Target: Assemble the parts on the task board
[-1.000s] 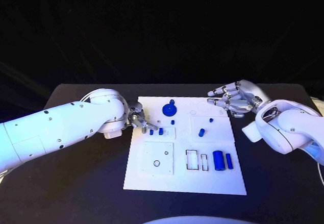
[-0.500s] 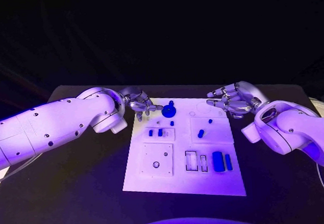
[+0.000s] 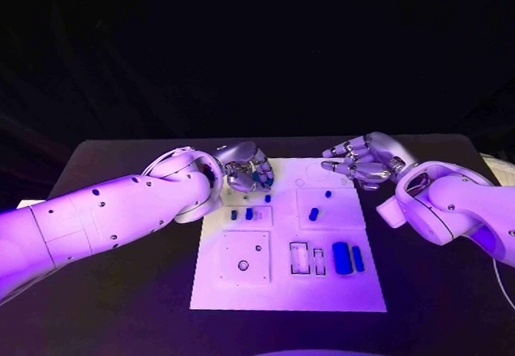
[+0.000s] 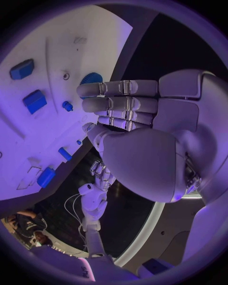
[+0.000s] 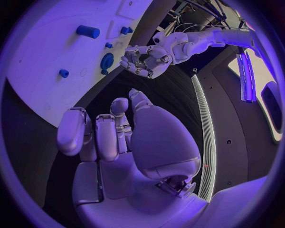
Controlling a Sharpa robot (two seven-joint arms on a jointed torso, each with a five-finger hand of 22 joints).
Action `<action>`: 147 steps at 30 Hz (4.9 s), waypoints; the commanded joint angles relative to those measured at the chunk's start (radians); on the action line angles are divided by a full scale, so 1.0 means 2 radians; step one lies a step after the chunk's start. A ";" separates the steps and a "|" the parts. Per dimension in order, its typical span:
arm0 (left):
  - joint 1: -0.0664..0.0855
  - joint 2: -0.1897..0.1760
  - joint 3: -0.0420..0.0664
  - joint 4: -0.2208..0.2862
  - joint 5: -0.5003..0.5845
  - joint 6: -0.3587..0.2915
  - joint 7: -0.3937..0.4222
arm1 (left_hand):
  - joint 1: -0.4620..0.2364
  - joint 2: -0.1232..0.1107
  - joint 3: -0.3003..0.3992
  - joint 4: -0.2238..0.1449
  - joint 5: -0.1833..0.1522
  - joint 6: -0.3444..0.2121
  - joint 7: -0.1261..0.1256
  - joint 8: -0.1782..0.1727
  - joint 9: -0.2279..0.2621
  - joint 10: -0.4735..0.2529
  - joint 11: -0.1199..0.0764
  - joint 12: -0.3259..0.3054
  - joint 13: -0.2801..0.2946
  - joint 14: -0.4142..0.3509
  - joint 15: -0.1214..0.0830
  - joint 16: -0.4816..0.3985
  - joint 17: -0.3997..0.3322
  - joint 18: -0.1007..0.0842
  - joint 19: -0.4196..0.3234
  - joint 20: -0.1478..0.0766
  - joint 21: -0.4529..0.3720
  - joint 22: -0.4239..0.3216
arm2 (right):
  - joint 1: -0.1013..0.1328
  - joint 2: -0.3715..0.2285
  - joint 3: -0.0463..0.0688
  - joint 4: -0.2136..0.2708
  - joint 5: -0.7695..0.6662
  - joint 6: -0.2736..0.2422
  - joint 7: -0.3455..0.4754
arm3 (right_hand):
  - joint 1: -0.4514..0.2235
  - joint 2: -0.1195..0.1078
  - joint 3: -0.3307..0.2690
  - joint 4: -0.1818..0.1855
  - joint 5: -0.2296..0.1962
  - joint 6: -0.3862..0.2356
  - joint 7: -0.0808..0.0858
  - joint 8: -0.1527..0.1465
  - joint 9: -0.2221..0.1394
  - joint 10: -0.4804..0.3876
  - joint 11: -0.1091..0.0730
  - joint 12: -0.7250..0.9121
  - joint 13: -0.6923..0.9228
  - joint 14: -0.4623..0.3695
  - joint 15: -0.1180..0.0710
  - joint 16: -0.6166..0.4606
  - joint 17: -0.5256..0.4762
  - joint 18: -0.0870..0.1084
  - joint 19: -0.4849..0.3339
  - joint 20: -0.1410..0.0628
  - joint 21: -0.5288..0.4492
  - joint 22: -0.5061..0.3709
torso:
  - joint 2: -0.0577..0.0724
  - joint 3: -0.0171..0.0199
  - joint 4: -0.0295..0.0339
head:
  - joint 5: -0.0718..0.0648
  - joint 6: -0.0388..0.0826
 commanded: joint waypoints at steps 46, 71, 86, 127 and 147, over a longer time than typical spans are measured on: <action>-0.011 0.060 0.001 -0.057 -0.164 0.084 -0.027 | -0.002 0.002 0.036 -0.013 0.005 0.074 -0.011 -0.027 -0.056 0.069 -0.012 -0.041 -0.073 0.102 -0.014 0.321 0.259 -0.040 0.139 -0.014 0.322 0.298 | -0.001 0.006 0.000 -0.001 -0.008 0.007 0.004 | 0.005 0.002 0.000 0.003 0.004 0.003 -0.001 -0.002 0.000 -0.003 0.000 -0.002 -0.001 0.022 -0.003 -0.003 -0.001 0.009 -0.001 0.000 -0.002 0.000 | 0.000 0.0005 -0.0002 | -0.003 -0.002; -0.013 0.063 0.003 -0.061 -0.157 0.081 -0.023 | 0.008 -0.004 0.091 -0.048 0.005 0.093 -0.010 -0.031 -0.062 0.099 -0.014 -0.051 -0.071 0.101 -0.017 0.323 0.248 -0.043 0.138 -0.016 0.341 0.321 | -0.001 0.007 0.000 -0.001 -0.008 0.007 0.004 | 0.006 0.002 0.000 0.003 0.004 0.003 -0.001 -0.002 0.000 -0.003 0.000 -0.001 0.000 0.022 -0.003 -0.003 -0.001 0.009 -0.001 0.000 -0.001 0.000 | 0.000 0.0004 0.0006 | -0.004 -0.004; -0.008 0.013 0.018 -0.013 -0.058 0.038 -0.010 | -0.007 -0.011 0.106 -0.055 0.008 0.099 -0.009 -0.035 -0.064 0.106 -0.015 -0.063 -0.071 0.099 -0.017 0.318 0.234 -0.044 0.140 -0.016 0.351 0.332 | -0.001 0.005 0.000 -0.001 -0.008 0.006 0.004 | 0.006 0.003 0.001 0.003 0.005 0.003 -0.001 -0.002 0.000 -0.003 0.000 -0.001 0.000 0.022 -0.003 -0.003 0.000 0.009 -0.001 0.000 -0.002 0.000 | -0.001 0.0003 0.0009 | -0.003 -0.003; -0.008 -0.022 0.017 -0.016 -0.051 0.107 -0.048 | -0.020 -0.016 0.108 -0.058 0.003 0.102 -0.009 -0.038 -0.066 0.112 -0.015 -0.071 -0.071 0.098 -0.017 0.319 0.229 -0.045 0.140 -0.016 0.352 0.334 | -0.002 0.005 0.000 -0.002 -0.020 0.004 0.005 | 0.006 0.004 0.001 0.004 0.005 0.003 -0.001 -0.002 0.000 -0.002 0.000 0.000 0.000 0.022 -0.003 -0.003 0.000 0.009 0.000 0.000 -0.002 0.000 | 0.000 0.0000 0.0002 | 0.001 -0.006; -0.009 -0.012 0.015 -0.021 -0.052 0.094 -0.048 | -0.022 -0.016 0.108 -0.058 0.002 0.102 -0.010 -0.038 -0.066 0.113 -0.015 -0.071 -0.070 0.098 -0.017 0.319 0.229 -0.044 0.139 -0.016 0.351 0.334 | -0.002 0.006 0.000 -0.002 -0.022 0.004 0.002 | 0.008 0.003 0.002 0.003 0.006 0.003 -0.001 -0.002 0.000 -0.002 -0.001 0.000 0.000 0.022 -0.003 -0.003 0.000 0.009 0.000 0.000 -0.002 0.000 | 0.000 0.0002 0.0004 | -0.003 -0.009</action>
